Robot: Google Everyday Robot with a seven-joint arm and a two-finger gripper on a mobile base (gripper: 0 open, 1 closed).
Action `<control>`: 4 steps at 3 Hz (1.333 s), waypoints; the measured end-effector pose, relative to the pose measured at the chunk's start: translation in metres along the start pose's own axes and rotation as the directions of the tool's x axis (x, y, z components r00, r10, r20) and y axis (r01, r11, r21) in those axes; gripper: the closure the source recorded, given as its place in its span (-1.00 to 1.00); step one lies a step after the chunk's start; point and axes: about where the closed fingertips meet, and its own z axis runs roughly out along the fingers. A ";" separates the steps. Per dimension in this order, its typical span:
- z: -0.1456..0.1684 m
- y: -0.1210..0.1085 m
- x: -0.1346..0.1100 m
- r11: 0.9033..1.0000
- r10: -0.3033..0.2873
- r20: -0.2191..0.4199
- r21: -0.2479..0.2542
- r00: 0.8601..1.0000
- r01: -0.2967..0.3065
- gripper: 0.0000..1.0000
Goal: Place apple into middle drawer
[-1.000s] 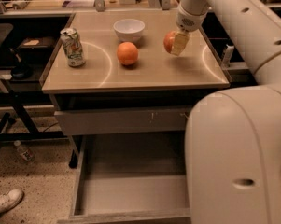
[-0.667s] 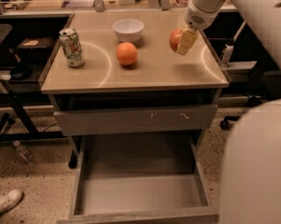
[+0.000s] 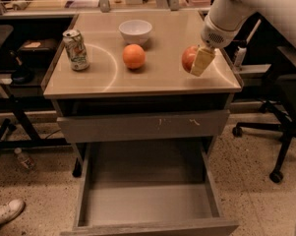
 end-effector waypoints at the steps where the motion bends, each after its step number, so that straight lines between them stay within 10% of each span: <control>1: -0.033 0.025 0.010 0.999 0.027 0.008 0.022 1.000 -0.027 1.00; 3: -0.053 0.121 0.058 0.993 0.109 -0.055 -0.047 0.992 -0.112 1.00; 4: -0.053 0.122 0.058 0.993 0.110 -0.055 -0.048 0.992 -0.112 1.00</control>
Offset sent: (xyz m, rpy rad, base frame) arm -0.1706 -0.0178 0.0151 0.0114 0.0399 -0.1304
